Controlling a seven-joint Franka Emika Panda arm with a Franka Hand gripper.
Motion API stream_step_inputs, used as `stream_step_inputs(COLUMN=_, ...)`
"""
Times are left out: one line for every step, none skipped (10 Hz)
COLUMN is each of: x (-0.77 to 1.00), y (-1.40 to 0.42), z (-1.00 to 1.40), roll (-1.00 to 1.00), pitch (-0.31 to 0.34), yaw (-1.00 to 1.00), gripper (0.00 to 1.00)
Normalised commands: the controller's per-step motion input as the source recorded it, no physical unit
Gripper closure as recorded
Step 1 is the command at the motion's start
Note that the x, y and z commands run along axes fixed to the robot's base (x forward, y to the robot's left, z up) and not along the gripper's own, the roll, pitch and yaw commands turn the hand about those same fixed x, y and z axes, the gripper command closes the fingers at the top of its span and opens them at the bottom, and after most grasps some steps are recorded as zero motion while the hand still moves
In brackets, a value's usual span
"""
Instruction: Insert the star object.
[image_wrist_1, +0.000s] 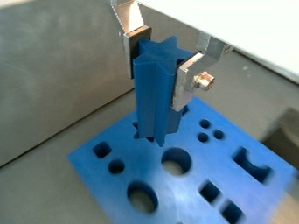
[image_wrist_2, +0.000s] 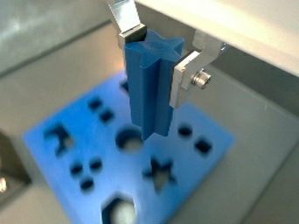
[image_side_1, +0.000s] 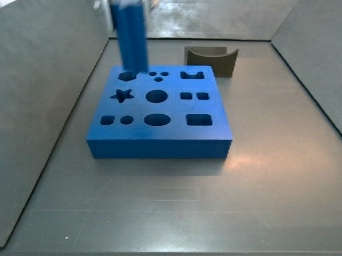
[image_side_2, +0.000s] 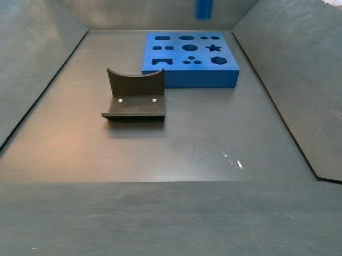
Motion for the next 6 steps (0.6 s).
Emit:
stream_step_inputs(x=-0.61, y=0.33, z=-0.88, roll=0.0, pitch=-0.137, yaw=0.14, gripper=1.0)
stream_step_inputs(x=-0.19, y=0.21, z=-0.49, roll=-0.09, pitch=-0.009, yaw=0.06, gripper=1.0)
stream_step_inputs(x=0.0, y=0.0, z=-0.13, roll=-0.04, pitch=0.0, yaw=0.0, gripper=1.0)
stream_step_inputs(x=0.0, y=0.0, z=-0.18, roll=0.02, pitch=0.009, yaw=0.0, gripper=1.0)
stream_step_inputs(x=0.0, y=0.01, z=-0.33, roll=0.05, pitch=0.0, yaw=0.0, gripper=1.0)
stream_step_inputs(x=-0.01, y=0.0, z=-0.31, roll=0.03, pitch=0.0, yaw=0.0, gripper=1.0)
